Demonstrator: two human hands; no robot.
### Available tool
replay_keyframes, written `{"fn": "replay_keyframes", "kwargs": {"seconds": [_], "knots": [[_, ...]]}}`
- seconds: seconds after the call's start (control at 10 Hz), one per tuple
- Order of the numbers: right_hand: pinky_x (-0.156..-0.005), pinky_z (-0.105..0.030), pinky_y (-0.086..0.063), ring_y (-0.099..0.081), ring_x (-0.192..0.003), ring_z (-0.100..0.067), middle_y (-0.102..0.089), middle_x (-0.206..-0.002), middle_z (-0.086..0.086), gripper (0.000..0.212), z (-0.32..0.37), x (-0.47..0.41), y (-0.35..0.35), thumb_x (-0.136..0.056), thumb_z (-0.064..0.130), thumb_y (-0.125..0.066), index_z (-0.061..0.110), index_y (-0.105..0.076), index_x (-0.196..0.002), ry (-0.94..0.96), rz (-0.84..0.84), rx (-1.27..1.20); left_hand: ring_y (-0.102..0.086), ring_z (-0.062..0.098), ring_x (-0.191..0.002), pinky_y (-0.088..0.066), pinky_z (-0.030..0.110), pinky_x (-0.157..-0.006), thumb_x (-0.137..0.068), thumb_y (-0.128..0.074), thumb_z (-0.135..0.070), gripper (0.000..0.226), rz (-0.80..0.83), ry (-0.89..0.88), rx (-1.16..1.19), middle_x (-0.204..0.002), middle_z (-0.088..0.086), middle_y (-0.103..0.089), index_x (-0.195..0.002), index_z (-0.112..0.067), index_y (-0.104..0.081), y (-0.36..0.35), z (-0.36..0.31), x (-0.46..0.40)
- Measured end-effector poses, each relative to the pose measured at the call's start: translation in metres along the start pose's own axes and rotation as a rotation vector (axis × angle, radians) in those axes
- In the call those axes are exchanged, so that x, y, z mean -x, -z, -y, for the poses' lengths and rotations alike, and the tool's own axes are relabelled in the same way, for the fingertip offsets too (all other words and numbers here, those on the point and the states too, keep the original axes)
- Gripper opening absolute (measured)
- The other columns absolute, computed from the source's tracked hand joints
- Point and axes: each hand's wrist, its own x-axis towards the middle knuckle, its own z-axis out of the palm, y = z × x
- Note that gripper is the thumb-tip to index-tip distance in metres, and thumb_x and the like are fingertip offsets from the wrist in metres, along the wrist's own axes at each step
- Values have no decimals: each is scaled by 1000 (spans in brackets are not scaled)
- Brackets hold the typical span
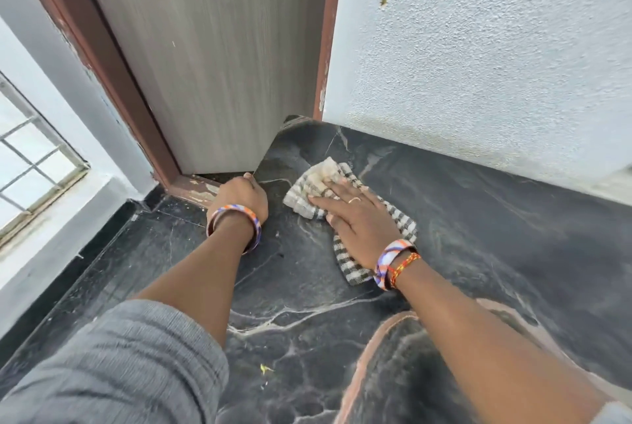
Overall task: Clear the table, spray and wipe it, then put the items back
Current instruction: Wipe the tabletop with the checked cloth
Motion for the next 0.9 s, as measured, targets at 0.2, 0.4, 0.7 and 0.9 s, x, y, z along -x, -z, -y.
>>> {"fn": "replay_keyframes", "kwargs": {"seconds": [0.2,0.4,0.7,0.9], "knots": [[-118,-46,6,3,-148,-14,-14,-158,10,48,-67,58,23,-99,28,-30,44,-24,-144,-650,-187,113,-49,42,-120,-37,40,-99,-101,-22,-22,49,89,56,90,-128,31,-53,-116,11,-54,5,3,-1],[-120,-41,-1,-3,-148,-20,-15,-159,1,49,-47,4,15,-98,26,-31,39,-27,-145,-596,-201,103,-43,40,-127,-33,36,-105,-98,-37,-10,37,265,135,230,-135,28,-47,-125,12,-49,24,23,-1],[-119,-36,-2,-7,-148,-17,-16,-158,4,47,98,11,-46,-98,25,-34,37,-31,-143,81,5,73,-45,32,-129,-32,34,-108,-94,-45,-14,43,369,73,92,-142,20,-44,-133,4,-45,42,86,39],[-118,-34,0,-7,-147,-12,-14,-158,9,47,112,80,-47,-99,23,-34,40,-32,-142,225,166,44,-46,33,-129,-33,31,-108,-98,-38,-14,37,325,7,-191,-139,20,-48,-131,-1,-49,57,113,70]]}}
